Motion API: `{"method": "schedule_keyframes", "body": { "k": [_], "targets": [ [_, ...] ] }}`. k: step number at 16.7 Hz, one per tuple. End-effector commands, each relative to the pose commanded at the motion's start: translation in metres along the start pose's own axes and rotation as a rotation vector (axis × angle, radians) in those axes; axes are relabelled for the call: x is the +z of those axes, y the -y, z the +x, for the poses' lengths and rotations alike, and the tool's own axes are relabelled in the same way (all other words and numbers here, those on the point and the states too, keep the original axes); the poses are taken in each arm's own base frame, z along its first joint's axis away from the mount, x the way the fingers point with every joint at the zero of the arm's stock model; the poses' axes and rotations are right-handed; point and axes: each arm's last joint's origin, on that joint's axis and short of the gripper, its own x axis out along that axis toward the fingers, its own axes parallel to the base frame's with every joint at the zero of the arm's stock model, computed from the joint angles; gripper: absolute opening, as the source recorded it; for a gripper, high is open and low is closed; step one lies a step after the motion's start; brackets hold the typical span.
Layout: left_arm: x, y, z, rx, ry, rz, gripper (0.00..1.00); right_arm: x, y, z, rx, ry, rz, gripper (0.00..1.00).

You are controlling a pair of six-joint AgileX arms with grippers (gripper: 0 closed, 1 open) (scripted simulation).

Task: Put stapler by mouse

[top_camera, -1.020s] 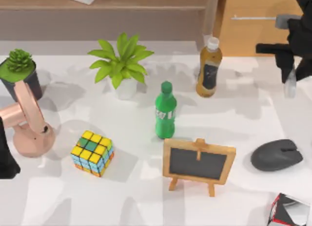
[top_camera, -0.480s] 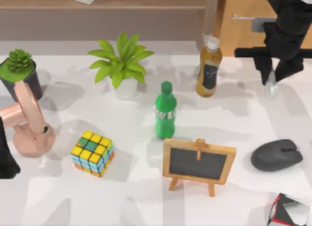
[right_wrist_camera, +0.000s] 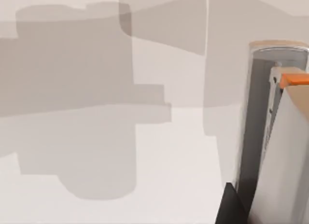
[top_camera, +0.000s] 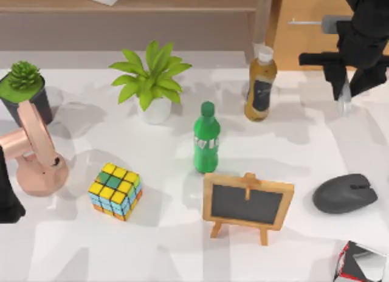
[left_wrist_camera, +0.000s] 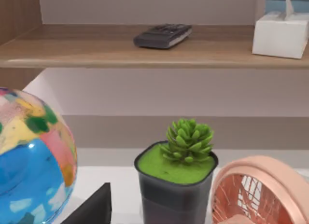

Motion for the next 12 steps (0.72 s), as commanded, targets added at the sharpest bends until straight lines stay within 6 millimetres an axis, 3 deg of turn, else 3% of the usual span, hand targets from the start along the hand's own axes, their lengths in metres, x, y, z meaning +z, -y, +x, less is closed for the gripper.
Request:
{"method": "schedule_keyframes", "body": {
  "k": [7,12],
  "targets": [
    [0.0,0.0,0.0,0.0,0.0,0.0,1.0,0.0,0.013,-0.01,-0.018,0.022,0.05,0.0],
    [0.0,0.0,0.0,0.0,0.0,0.0,1.0,0.0,0.011,-0.006,-0.017,0.038,0.047,0.0]
  ]
}}
